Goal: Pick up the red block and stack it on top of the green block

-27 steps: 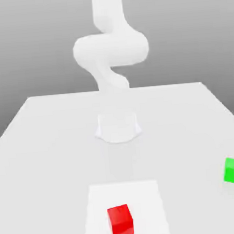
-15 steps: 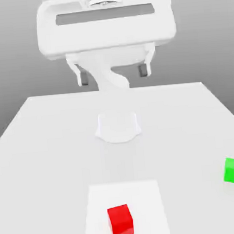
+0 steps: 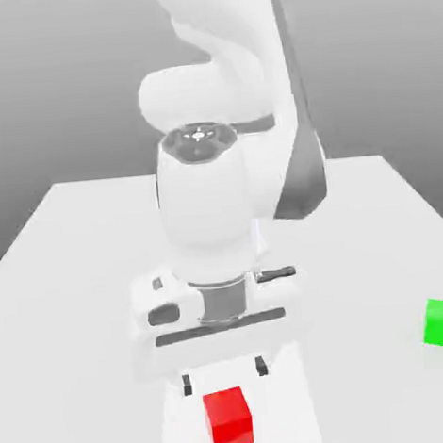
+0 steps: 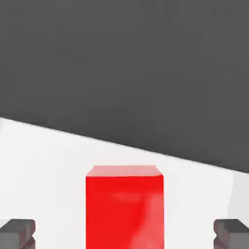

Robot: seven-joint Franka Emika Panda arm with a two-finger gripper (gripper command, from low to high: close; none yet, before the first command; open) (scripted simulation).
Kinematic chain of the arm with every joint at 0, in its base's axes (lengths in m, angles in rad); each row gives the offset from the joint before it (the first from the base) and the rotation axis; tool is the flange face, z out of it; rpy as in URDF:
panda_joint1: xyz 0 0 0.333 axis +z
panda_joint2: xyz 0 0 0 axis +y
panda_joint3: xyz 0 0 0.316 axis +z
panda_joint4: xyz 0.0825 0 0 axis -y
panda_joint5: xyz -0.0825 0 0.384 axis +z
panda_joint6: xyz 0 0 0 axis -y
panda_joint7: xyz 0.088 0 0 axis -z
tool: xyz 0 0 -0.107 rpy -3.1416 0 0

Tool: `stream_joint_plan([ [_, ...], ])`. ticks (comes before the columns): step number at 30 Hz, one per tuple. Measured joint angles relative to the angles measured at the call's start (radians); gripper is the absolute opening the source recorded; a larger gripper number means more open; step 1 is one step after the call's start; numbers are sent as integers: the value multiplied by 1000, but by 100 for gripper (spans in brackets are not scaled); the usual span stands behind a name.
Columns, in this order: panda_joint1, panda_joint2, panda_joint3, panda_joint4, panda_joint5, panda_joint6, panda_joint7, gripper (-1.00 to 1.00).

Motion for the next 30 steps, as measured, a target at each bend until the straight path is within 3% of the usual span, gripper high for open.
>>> stream_joint_plan([
  [2,-13,73,17,10,18,60,-14,0],
  [3,-17,91,22,13,22,75,-17,-100],
  [10,-17,87,21,12,18,71,-14,-100],
  [15,2,-70,-4,-13,-23,-61,13,-100],
  [30,265,-183,315,-48,-105,-141,-522,-100],
])
